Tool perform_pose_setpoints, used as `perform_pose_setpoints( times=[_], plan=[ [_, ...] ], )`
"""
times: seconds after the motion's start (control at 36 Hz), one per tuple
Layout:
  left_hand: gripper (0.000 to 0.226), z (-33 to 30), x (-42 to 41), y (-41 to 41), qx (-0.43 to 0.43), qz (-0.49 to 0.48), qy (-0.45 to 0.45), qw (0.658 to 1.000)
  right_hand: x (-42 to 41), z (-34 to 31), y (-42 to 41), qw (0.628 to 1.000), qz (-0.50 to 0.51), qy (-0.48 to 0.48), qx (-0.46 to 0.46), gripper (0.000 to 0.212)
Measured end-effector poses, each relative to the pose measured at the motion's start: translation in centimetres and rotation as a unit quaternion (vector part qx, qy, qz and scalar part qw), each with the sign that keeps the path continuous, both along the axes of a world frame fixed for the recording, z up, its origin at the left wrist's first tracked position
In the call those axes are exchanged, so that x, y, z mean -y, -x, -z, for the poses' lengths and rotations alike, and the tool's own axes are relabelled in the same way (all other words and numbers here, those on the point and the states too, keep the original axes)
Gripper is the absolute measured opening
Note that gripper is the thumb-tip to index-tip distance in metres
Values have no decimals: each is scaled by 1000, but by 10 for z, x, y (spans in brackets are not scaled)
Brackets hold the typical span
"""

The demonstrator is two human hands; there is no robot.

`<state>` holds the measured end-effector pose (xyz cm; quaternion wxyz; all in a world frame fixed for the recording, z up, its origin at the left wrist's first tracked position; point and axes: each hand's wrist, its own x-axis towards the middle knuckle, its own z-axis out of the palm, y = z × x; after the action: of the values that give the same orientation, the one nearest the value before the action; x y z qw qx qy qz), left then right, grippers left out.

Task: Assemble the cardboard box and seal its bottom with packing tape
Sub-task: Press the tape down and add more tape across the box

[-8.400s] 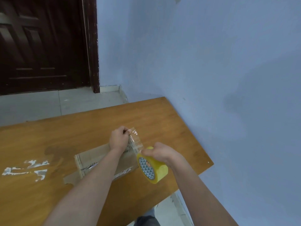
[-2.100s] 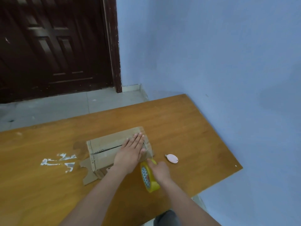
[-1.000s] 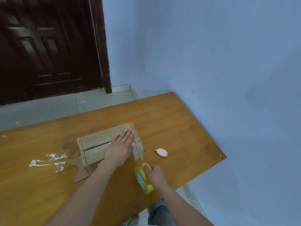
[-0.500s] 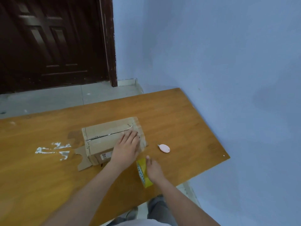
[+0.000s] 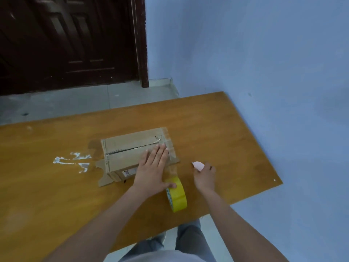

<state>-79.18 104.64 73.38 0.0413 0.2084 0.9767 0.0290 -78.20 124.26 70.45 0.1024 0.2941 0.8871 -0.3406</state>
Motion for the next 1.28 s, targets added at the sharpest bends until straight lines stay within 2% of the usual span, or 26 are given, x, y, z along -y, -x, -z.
perform_pose_setpoints(
  times=[0.06,0.11,0.17,0.25,0.36,0.42,0.5,0.56,0.61,0.72,0.83,1.11,1.28],
  plan=[
    [122,-1,0,-1,1,-2,7,1000,-13,4,8,998,-33,-43,14,59],
    [123,-2,0,-1,-3,-5,21,1000,-22,11,15,994,-78,-63,50,64],
    [122,-2,0,-1,-4,-7,26,1000,-29,19,18,984,-125,-96,79,56],
    [122,-3,-1,-1,-2,-6,33,999,-34,29,17,970,-167,-164,64,35],
    [121,-6,-2,-1,-2,-5,33,999,-38,36,13,960,-202,-190,38,35],
    [120,-8,-2,-1,1,-4,36,999,-40,35,10,965,-199,-169,19,39],
    [121,-8,-2,-2,2,-7,40,999,-37,22,6,989,-136,-23,-54,31],
    [122,-8,-2,-2,11,-7,36,999,-30,8,1,983,-125,62,-124,22],
    [123,-8,-2,-2,16,-5,38,999,-20,-5,-5,969,-144,107,-168,21],
    [122,-9,-2,-2,15,-9,32,999,1,-20,-17,943,-220,160,-194,25],
    [122,-9,-1,-3,15,-7,28,999,15,-22,-18,940,-253,160,-166,28],
    [121,-12,-2,-4,5,-9,11,1000,27,-25,-13,953,-235,95,-163,32],
    [120,-7,-2,-3,6,-10,30,999,25,-23,-13,964,-208,48,-158,35]
  ],
)
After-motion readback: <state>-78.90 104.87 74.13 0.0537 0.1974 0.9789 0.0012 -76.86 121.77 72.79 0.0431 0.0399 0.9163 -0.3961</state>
